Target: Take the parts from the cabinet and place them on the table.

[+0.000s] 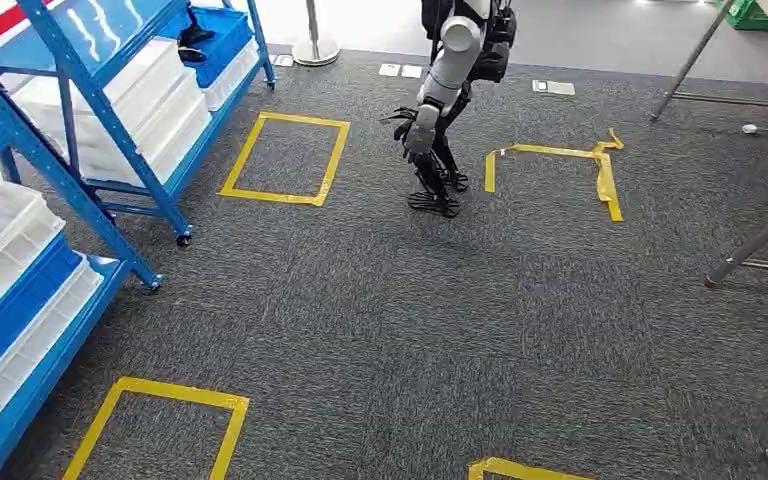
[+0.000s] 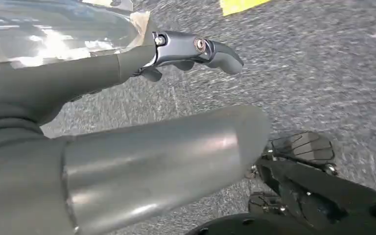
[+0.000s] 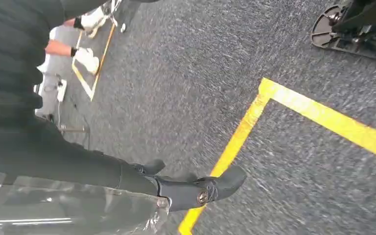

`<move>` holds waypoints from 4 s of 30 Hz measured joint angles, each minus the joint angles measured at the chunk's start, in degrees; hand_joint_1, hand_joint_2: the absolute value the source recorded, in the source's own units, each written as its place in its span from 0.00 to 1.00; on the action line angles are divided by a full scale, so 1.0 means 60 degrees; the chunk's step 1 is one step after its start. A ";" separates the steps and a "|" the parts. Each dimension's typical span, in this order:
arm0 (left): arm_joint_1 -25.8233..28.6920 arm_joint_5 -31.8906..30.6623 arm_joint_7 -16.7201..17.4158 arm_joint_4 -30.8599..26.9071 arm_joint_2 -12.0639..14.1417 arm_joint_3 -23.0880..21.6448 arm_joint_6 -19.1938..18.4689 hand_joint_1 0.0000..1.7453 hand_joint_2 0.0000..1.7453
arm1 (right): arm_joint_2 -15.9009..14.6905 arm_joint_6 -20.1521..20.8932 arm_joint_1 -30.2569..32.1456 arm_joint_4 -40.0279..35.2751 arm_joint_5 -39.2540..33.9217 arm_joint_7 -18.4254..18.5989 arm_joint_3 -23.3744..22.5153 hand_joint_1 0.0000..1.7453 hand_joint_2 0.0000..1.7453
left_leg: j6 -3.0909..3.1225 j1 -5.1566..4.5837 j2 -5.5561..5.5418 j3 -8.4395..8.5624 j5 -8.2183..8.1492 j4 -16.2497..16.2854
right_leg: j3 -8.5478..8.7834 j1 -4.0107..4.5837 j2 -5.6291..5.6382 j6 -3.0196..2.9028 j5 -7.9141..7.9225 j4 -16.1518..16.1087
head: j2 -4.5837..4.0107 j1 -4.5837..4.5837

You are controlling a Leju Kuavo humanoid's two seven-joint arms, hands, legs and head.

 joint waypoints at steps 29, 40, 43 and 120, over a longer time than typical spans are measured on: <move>0.0017 0.0000 -0.0233 -0.0011 -0.0007 -0.0029 -0.0018 0.00 0.00 | -0.0011 0.0004 0.0009 0.0011 0.0073 0.0000 0.0036 0.00 1.00 | 0.0034 -0.0039 -0.0094 -0.0458 -0.0482 0.0871 | -0.0022 -0.0001 0.0150 0.0051 0.0003 0.0051 | 0.0000 -0.0036; -0.0026 0.0025 -0.0448 -0.0026 0.0011 -0.0029 -0.0003 0.00 0.00 | 0.0011 0.0055 -0.0100 0.0007 0.0062 0.0000 0.0087 0.00 1.00 | 0.0499 -0.0075 0.0091 0.1112 0.0732 -0.2143 | -0.0185 0.0083 0.0362 0.0274 -0.0591 0.0880 | 0.0000 0.0028; -0.0082 0.0026 -0.0379 -0.0026 0.0007 -0.0025 -0.0007 0.00 0.00 | 0.0004 0.0055 -0.0060 0.0015 0.0062 0.0007 0.0087 0.00 1.00 | 0.0544 -0.0059 -0.0347 0.1027 0.0787 -0.2138 | -0.1263 -0.0006 0.0720 0.0267 -0.1361 0.3051 | 0.0000 0.0084; -0.0013 0.0160 -0.0106 -0.0051 -0.0062 -0.0033 0.0408 0.00 0.00 | -0.0058 -0.0175 0.0021 0.0040 0.0124 -0.0117 0.0226 0.00 0.00 | 0.0108 -0.0122 -0.0155 0.1211 -0.0079 -0.1359 | -0.0041 -0.0138 0.0740 0.0161 0.0112 0.0053 | -0.0004 -0.0059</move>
